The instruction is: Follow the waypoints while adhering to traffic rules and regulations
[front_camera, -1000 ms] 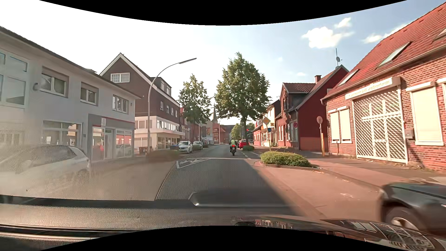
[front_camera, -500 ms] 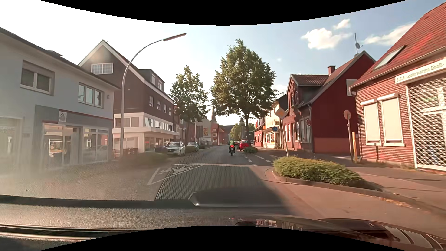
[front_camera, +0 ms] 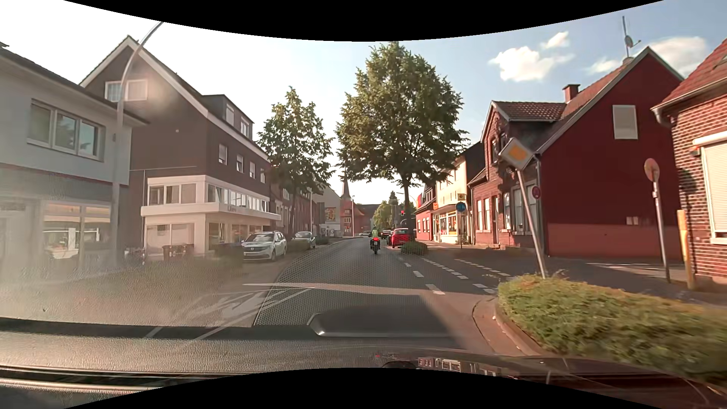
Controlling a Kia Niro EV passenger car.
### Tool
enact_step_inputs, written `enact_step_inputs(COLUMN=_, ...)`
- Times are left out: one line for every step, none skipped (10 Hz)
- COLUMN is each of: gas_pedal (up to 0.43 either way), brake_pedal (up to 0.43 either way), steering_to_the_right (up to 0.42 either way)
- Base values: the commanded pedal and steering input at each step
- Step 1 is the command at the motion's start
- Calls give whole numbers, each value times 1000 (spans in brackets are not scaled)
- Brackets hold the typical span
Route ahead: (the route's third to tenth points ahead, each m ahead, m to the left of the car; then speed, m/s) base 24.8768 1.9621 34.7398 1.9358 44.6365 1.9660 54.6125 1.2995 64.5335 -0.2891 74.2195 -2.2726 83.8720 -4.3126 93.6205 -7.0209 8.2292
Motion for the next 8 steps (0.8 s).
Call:
enact_step_inputs(gas_pedal=157, brake_pedal=0, steering_to_the_right=3)
enact_step_inputs(gas_pedal=157, brake_pedal=0, steering_to_the_right=3)
enact_step_inputs(gas_pedal=157, brake_pedal=0, steering_to_the_right=2)
enact_step_inputs(gas_pedal=157, brake_pedal=0, steering_to_the_right=1)
enact_step_inputs(gas_pedal=157, brake_pedal=0, steering_to_the_right=-3)
enact_step_inputs(gas_pedal=157, brake_pedal=0, steering_to_the_right=-6)
enact_step_inputs(gas_pedal=157, brake_pedal=0, steering_to_the_right=-8)
enact_step_inputs(gas_pedal=157, brake_pedal=0, steering_to_the_right=-8)
